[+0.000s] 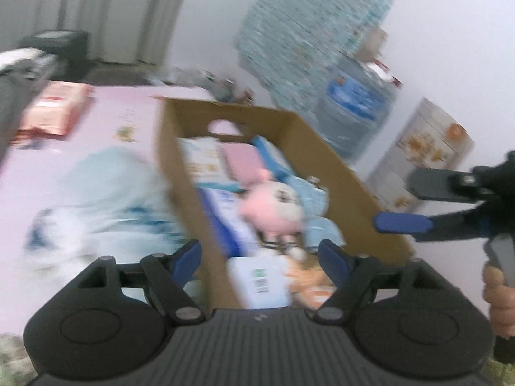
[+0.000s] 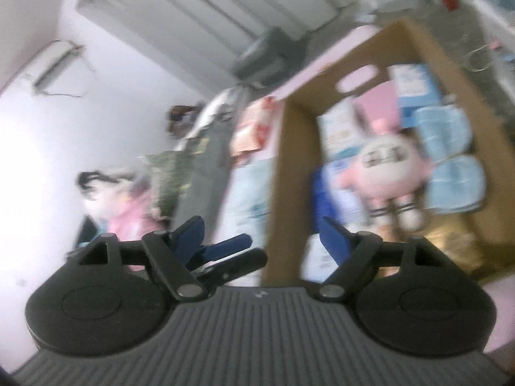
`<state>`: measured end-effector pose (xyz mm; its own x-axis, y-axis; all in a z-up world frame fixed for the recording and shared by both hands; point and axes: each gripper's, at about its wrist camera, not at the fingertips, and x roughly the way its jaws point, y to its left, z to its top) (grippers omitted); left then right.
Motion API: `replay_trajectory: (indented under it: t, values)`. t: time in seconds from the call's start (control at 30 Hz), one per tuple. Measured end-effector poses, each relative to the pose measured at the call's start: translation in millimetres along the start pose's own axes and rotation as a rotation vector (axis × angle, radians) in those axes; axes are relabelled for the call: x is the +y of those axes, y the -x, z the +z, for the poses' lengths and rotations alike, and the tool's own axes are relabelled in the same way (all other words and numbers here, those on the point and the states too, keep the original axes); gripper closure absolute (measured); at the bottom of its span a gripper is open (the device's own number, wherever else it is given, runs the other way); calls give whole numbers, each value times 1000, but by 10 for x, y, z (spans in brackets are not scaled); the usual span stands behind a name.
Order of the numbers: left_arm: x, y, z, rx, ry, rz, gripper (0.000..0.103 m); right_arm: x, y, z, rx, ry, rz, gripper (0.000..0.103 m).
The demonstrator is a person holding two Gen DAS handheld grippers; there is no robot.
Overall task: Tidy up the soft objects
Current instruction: 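Move the right gripper to the green floral cloth and grasp it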
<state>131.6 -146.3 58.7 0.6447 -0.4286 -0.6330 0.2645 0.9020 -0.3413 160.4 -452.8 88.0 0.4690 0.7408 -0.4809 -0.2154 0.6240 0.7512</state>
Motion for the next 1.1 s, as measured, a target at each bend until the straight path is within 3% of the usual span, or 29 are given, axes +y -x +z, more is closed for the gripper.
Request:
replay_trajectory:
  t: [0.3, 0.63, 0.9, 1.1]
  values:
    - [690, 693, -573, -65, 26, 271, 19, 472, -754, -423, 87, -2, 116, 20]
    - [1284, 1051, -1414, -61, 21, 472, 19, 868, -1879, -1056, 303, -6, 151, 20]
    - [1571, 1029, -1652, -71, 101, 504, 21, 1028, -2599, -1375, 438, -18, 124, 20]
    - [1631, 926, -1588, -85, 61, 539, 21, 1047, -3129, -1512, 490, -17, 82, 20]
